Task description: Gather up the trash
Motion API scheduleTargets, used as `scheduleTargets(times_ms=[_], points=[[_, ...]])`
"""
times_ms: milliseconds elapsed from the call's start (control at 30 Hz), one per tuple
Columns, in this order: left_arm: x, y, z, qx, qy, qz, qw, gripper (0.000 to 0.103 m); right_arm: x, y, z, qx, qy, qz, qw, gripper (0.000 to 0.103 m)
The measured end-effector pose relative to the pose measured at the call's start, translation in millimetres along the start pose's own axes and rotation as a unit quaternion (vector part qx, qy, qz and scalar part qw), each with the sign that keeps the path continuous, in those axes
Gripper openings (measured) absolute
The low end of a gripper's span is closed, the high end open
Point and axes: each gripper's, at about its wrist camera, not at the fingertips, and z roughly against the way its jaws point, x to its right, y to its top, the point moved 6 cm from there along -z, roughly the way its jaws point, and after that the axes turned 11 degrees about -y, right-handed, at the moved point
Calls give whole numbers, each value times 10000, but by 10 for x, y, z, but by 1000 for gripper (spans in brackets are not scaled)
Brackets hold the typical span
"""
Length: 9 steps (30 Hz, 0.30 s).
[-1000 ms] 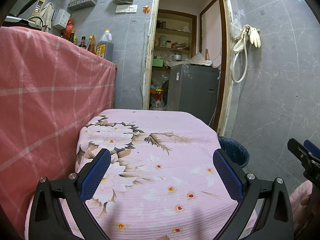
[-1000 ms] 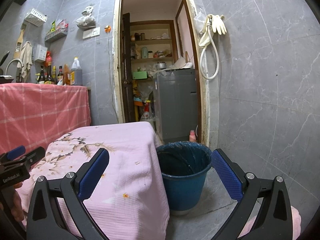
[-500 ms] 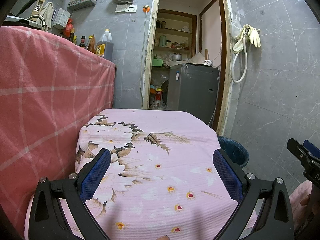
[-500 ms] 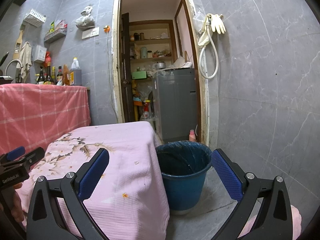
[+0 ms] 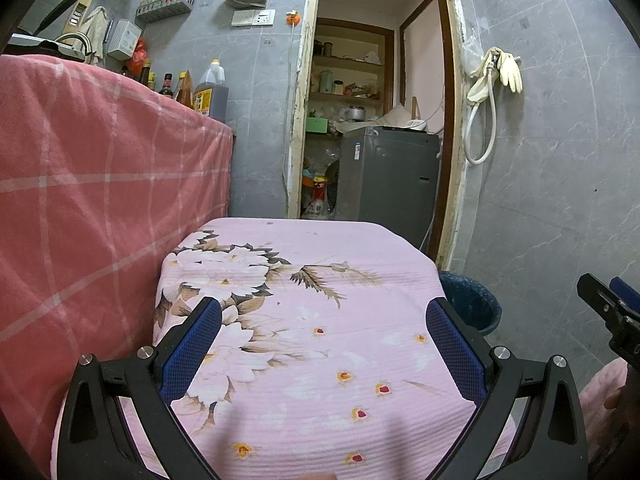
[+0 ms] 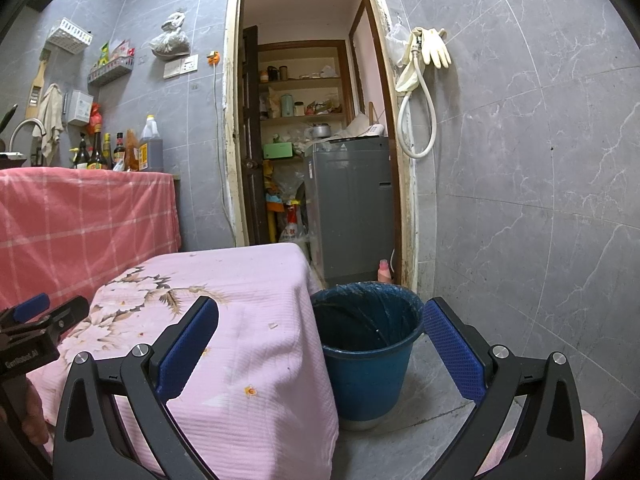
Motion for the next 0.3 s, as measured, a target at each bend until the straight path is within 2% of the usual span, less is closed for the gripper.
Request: scheduleTargets(times_ms=[300], points=[[4,-4,-1,0,-8,-3,10000,100,-13,-3,5,-1,-6,-4,10000,103]])
